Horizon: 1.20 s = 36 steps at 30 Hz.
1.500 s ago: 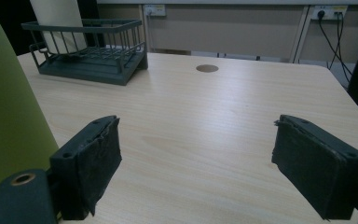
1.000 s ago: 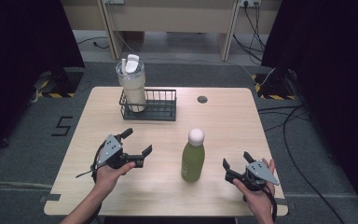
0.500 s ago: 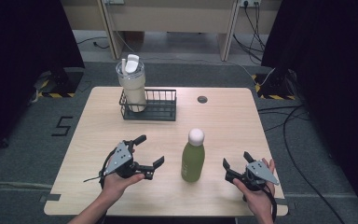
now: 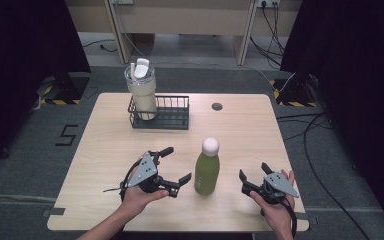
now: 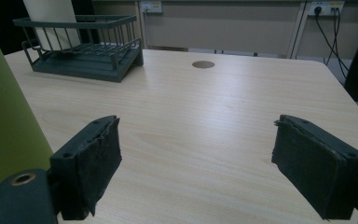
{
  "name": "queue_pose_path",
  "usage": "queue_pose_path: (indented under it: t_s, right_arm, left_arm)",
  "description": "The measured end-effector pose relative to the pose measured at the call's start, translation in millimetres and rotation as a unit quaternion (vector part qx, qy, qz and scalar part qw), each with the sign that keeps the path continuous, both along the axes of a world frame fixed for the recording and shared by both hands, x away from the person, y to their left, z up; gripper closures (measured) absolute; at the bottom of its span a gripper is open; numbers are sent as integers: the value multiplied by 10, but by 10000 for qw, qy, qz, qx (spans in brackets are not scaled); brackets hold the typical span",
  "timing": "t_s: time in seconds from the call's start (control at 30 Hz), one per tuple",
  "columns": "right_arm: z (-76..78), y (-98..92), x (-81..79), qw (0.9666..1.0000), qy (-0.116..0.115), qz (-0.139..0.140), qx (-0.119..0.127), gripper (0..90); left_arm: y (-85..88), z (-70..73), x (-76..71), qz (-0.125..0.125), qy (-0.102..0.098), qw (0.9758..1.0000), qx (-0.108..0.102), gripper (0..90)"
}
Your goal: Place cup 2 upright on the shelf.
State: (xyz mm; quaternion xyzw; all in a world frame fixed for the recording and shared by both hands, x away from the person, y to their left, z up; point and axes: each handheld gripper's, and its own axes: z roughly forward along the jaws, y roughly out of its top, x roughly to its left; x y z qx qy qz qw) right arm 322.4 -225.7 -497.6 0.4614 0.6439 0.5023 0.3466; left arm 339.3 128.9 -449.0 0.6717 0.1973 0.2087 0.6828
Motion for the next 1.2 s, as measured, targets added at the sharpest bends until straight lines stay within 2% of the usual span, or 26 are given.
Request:
queue_pose_path:
  t_s: [0.3,0.67,1.2]
  right_arm:
    - [-13,5,10,10000,21,-9,12,151]
    - [-20,-10,16,10000,58,-19,7,152]
    - [-35,-22,24,10000,80,-24,-13,152]
  left_arm:
    - [-247,29,20,-267,-17,9996,79,0]
    - [-506,22,98,-459,45,9987,196,0]
    - [-732,-48,189,-504,121,9976,460,0]
